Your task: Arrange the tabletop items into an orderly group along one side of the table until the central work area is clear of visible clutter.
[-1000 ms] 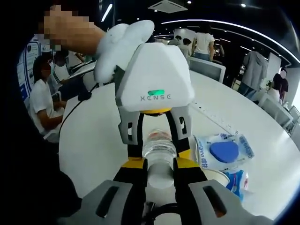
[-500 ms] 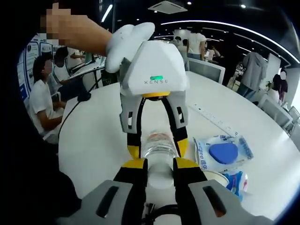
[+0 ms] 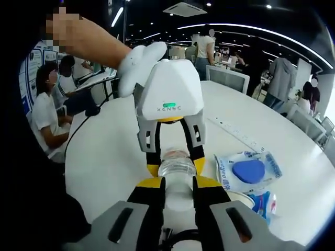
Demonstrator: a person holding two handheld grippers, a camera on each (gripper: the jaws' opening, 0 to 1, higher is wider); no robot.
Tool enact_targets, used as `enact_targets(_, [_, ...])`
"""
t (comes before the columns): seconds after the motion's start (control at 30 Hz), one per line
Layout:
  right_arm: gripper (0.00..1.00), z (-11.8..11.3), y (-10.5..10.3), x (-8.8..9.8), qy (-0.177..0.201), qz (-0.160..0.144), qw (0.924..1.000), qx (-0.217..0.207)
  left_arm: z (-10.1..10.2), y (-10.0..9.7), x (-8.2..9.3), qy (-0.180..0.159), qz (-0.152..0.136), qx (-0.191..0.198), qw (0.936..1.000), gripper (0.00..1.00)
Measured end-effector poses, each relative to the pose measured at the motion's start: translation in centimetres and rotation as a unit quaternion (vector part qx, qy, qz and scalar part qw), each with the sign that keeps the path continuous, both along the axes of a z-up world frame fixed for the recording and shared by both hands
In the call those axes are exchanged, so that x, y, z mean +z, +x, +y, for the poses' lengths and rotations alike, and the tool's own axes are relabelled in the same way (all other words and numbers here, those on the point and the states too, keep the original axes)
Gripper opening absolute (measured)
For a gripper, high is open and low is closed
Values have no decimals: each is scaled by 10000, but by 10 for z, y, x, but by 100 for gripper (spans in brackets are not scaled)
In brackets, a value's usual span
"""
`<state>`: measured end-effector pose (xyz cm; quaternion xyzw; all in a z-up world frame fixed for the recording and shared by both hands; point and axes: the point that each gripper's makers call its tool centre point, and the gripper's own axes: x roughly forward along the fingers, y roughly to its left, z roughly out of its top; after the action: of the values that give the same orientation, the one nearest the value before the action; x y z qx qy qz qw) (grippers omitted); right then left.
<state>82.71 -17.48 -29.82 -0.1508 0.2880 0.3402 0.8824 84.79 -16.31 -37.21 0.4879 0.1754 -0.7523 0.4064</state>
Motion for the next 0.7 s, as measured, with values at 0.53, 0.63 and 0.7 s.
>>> enact_targets(0.53, [0,-26,5,-2,-22,-166,9998,-64,8,-11,-17,337,101,141,9993,36])
enact_targets(0.63, [12,-28,-3,-14,152,197,9996,-150,9,-13,-18,370,122,114,9992,36])
enact_targets(0.7, [16,-28,-7,-23,149,329,9993,-134,9,-14,-18,382,127,102,9991,36])
